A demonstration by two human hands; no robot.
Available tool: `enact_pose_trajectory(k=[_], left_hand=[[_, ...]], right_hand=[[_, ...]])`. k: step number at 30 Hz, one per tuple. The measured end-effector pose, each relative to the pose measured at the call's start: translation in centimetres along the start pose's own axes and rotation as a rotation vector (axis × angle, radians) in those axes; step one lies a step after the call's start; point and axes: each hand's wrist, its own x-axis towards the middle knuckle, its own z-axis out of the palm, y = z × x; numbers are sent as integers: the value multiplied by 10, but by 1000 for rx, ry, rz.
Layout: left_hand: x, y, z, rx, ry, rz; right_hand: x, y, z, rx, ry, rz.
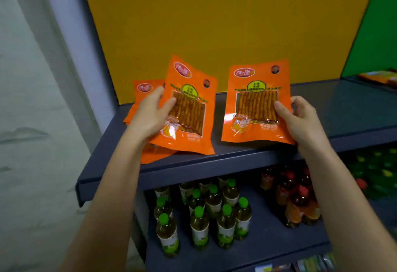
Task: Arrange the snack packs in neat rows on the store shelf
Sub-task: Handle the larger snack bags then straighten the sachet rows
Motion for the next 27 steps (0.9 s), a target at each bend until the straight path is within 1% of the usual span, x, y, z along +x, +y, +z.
enact_pose_trajectory(k=[2, 4, 7, 11, 14, 18, 21, 23, 27], left_hand=[[-5, 21, 1, -57, 56, 81], [-9, 39, 11, -208, 42, 110], [-24, 66, 41, -421, -57, 124], [-52, 97, 103, -596, -228, 60], [-73, 120, 160, -625, -374, -19], [-98, 156, 247, -670, -529, -80], [-112, 187, 312, -660, -597, -96], [-124, 208, 352, -662, -637, -102], [-145, 251, 421, -695, -744, -100]], right_hand=[[-12, -1, -23, 25, 68, 4], [-28, 0, -52, 46, 127, 29], [-56, 11, -105, 48, 226, 56], [-108, 34, -189, 11, 382, 139], [-154, 50, -249, 22, 470, 208], [-204, 72, -325, 15, 600, 293], [-226, 88, -377, 9, 698, 348], [-236, 99, -412, 30, 728, 383], [-249, 114, -477, -12, 834, 417]])
